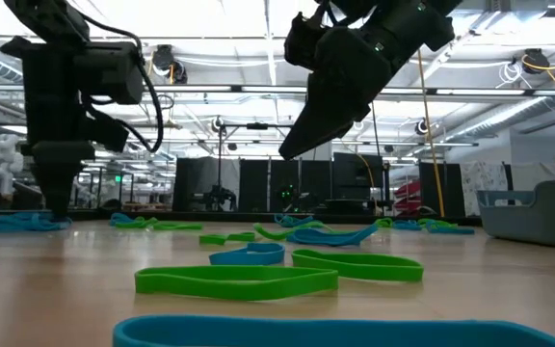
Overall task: Sort rubber bands into baskets
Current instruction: Put the blue rubber band into the dark blue bin
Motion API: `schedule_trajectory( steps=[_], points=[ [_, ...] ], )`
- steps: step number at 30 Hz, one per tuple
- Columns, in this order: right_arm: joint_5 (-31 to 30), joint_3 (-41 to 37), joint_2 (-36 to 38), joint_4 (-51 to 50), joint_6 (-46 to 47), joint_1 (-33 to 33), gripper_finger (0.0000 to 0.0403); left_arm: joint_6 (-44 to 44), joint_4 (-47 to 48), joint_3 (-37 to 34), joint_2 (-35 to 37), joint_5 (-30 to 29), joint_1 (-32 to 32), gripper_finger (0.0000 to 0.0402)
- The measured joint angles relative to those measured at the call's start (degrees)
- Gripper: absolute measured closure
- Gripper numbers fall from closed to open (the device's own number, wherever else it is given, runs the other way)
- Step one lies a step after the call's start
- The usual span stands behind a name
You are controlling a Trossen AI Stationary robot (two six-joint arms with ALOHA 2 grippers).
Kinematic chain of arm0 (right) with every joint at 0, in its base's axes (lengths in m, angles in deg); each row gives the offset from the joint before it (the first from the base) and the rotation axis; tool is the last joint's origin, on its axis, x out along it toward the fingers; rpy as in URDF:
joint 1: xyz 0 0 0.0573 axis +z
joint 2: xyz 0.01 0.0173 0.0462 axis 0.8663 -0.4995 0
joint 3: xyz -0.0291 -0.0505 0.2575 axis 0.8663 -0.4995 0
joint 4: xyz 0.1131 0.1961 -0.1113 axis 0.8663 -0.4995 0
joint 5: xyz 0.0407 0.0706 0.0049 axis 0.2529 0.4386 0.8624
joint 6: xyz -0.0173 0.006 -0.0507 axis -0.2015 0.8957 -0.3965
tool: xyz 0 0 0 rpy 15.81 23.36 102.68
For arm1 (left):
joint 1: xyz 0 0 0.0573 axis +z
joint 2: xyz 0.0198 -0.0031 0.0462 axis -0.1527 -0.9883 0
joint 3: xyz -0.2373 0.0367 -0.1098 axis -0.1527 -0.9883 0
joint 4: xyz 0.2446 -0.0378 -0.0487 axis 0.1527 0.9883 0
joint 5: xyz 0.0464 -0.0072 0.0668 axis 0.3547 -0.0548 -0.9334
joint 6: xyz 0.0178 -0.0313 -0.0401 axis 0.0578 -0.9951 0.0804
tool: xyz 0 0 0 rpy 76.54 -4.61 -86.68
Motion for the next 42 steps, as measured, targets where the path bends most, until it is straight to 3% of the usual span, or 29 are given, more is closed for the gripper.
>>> schedule_trajectory(
  steps=[6, 11, 20, 29, 34, 38, 42],
  points=[
    [0.0, 0.0, 0.03, -0.06, 1.5, 0.02, 0.0305, 2.79, -0.41, 2.72, 3.39, -0.39, -2.94, 0.0398],
    [0.0, 0.0, 0.03, 1.53, 2.58, 0.02, 0.0305, 4.88, -3.15, 3.66, 9.86, 3.02, -6.44, 0.0399],
    [0.0, 0.0, -0.47, 16.86, 2.78, 0.02, 0.0305, 5.52, -6.7, 3.69, 18.95, 0.81, -8.73, 0.04],
    [-0.45, 0.0, -7.16, 40.33, -0.78, -0.42, 0.0305, 16.13, -29.88, 3.73, 17.61, 0.64, -12.08, 0.04],
    [-1.19, 0.2, -8.81, 42.19, -1.23, -1.34, 0.0305, 18.99, -35.25, 3.77, 15.02, 0.69, -13.04, 0.04],
    [-6.35, 0.35, -8.8, 41.55, 2.2, -1.85, 0.0305, 19.27, -36.16, 3.77, 12.59, 0.71, -13.47, 0.04],
    [-6.04, 0.35, -8.8, 40.89, 2.93, -2.33, 0.0305, 21.11, -38.17, 3.77, 10.38, 0.69, -13.73, 0.04]
  ],
)
